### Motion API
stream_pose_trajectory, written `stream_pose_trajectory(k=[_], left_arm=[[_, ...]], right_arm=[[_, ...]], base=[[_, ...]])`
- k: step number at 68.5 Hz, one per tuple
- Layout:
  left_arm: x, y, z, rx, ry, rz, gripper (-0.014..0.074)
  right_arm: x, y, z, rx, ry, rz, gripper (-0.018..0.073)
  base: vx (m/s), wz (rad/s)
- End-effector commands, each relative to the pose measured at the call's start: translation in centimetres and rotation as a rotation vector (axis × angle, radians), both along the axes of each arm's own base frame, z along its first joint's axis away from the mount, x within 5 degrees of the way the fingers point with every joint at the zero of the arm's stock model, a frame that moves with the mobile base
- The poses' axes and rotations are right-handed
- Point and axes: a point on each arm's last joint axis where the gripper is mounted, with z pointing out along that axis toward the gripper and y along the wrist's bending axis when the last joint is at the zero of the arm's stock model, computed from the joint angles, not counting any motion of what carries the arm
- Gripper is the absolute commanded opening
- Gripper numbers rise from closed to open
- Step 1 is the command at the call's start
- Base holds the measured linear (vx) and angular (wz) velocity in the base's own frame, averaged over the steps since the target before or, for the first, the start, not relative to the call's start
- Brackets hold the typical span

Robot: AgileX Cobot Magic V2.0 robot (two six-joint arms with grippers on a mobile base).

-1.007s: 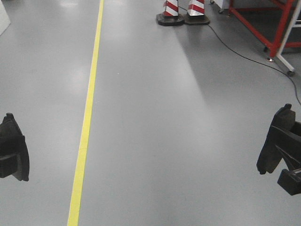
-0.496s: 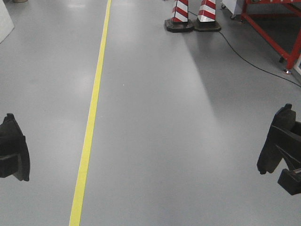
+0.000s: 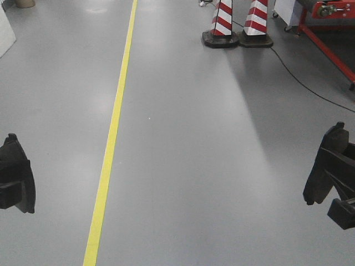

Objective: Move and align brake pads A on conveyor
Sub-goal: 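Drive the base along the yellow floor line past the cones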

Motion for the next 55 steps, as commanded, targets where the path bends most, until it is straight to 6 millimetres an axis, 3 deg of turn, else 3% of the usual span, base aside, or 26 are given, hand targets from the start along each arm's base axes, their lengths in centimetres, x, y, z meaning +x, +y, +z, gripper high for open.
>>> stream_pose_trajectory(k=[1, 55], left_arm=[[0.22, -0.25, 1.52, -0.046, -0.098, -0.016, 0.0056], [0.22, -0.24, 1.51, -0.045, -0.097, -0.016, 0.0056]], right_arm=[[-0.01, 0.22, 1.92, 0.031, -0.123, 0.027, 0.0024], [-0.01, 0.22, 1.92, 0.031, -0.123, 0.027, 0.0024]], base=[[0.52, 0.05], [0.54, 0.03]])
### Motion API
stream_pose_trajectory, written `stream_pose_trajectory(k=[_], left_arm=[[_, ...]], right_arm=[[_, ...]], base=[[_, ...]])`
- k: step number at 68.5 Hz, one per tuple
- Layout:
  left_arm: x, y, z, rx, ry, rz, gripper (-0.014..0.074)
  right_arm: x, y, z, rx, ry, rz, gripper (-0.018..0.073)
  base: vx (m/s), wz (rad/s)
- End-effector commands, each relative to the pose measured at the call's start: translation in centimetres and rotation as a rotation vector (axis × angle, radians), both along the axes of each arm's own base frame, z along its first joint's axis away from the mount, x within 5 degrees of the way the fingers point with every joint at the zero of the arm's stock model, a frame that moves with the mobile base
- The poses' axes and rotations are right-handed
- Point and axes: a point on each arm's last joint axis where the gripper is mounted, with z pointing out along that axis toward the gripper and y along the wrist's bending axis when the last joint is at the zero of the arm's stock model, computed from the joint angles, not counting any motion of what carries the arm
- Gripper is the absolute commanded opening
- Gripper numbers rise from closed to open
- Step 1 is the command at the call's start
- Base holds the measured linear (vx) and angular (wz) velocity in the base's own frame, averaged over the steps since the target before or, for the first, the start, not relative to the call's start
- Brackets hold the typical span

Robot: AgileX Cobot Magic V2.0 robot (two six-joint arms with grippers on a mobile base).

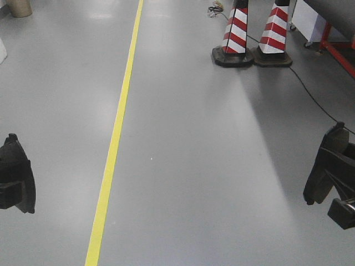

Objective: Move and align brake pads A on conveyor
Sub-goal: 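Drive the base along the yellow floor line past the cones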

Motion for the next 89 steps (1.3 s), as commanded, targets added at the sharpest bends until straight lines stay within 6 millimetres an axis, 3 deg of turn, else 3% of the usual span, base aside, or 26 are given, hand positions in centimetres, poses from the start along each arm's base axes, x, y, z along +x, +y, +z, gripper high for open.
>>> stream_pose_trajectory(k=[1, 89], left_arm=[[0.22, -0.24, 1.51, -0.045, -0.097, -0.016, 0.0056], [0.22, -0.24, 1.51, -0.045, -0.097, -0.016, 0.0056]], right_arm=[[-0.01, 0.22, 1.92, 0.031, -0.123, 0.027, 0.0024], [-0.01, 0.22, 1.92, 0.031, -0.123, 0.027, 0.0024]], base=[[0.56, 0.03], [0.58, 0.02]])
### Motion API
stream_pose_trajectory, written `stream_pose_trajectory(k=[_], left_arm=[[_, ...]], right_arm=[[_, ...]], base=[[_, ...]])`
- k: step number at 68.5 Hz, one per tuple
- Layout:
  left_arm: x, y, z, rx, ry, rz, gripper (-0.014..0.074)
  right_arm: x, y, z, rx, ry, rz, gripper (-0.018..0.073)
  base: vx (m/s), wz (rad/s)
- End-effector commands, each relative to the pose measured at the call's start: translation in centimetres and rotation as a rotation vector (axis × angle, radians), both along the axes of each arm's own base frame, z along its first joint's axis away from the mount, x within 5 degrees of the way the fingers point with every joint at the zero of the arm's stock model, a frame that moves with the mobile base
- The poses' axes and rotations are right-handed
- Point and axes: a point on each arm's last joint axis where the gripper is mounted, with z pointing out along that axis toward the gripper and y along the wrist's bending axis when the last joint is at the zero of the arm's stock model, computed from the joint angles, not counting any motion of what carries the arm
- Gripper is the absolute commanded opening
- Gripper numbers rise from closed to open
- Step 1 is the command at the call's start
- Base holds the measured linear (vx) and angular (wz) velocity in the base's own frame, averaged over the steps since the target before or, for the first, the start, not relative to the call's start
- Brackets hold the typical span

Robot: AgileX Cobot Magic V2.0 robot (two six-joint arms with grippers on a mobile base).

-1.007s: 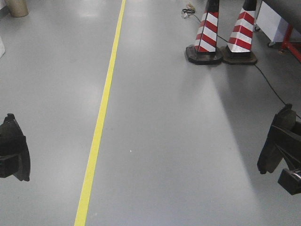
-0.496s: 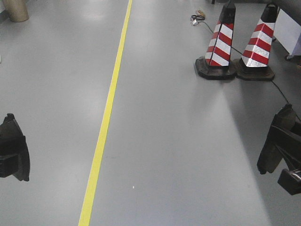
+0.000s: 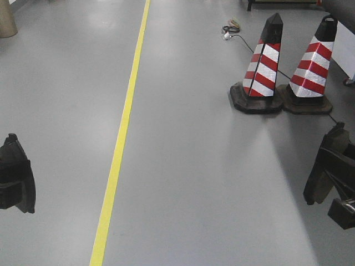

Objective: Move and align brake pads A on conveyor
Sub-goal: 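Drive the base along the yellow floor line past the cones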

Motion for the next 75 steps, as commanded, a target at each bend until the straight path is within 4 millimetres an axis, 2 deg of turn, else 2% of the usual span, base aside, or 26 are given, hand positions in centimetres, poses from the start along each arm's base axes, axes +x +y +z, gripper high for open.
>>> stream_pose_trajectory(k=[1, 75], left_arm=[[0.22, -0.24, 1.51, -0.045, -0.097, -0.016, 0.0056], [0.21, -0.24, 1.49, -0.044, -0.096, -0.016, 0.0056]], right_arm=[[-0.01, 0.22, 1.92, 0.031, -0.123, 0.027, 0.0024], [-0.01, 0.22, 1.92, 0.031, -0.123, 0.027, 0.0024]], base=[[0.60, -0.03], [0.58, -0.06]])
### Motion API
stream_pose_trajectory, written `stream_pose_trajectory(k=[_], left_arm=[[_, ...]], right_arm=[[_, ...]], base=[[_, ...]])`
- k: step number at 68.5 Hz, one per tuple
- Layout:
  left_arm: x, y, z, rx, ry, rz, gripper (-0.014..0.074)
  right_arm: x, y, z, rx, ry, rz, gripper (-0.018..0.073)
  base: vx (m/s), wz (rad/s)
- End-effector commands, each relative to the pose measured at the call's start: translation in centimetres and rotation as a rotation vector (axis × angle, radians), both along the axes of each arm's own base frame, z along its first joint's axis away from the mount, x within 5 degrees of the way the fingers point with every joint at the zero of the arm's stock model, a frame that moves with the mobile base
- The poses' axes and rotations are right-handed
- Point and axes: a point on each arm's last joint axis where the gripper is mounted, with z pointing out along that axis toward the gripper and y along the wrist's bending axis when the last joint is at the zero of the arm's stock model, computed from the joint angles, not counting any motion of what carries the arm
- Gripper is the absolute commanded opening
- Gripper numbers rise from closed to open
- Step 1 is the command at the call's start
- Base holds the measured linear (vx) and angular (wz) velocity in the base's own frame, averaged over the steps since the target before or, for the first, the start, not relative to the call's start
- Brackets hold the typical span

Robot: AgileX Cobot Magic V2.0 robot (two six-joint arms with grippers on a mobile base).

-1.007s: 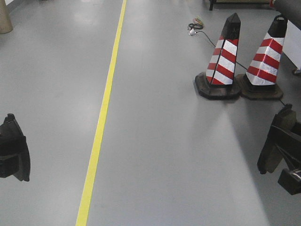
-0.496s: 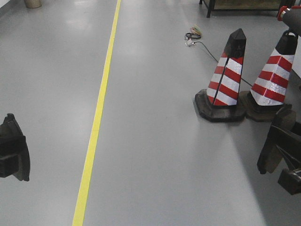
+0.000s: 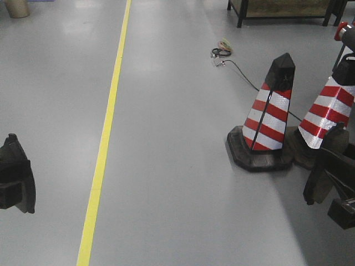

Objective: Move and align brake pads A on conveyor
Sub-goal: 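Drive the base along the yellow floor line past the cones, then turn the base toward the dark grey conveyor belt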

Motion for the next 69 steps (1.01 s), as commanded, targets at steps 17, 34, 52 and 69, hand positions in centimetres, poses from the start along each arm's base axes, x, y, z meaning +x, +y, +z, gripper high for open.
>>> stream_pose_trajectory(k=[17, 34, 52, 69], left_arm=[[0.21, -0.23, 1.49, -0.044, -0.095, -0.016, 0.0056], [0.21, -0.23, 1.49, -0.044, -0.095, -0.016, 0.0056], [0.21, -0.24, 1.49, -0.044, -0.095, -0.016, 0.0056], [0.21, -0.24, 1.49, -0.044, -0.095, -0.016, 0.0056]], right_arm=[[-0.01, 0.22, 1.92, 0.031, -0.123, 0.027, 0.0024], [-0.01, 0.22, 1.92, 0.031, -0.123, 0.027, 0.0024], [-0.01, 0.22, 1.92, 0.031, -0.123, 0.027, 0.0024], [-0.01, 0.22, 1.92, 0.031, -0.123, 0.027, 0.0024]], base=[[0.50, -0.06], [0.47, -0.07], [0.46, -0.14], [0.42, -0.22]])
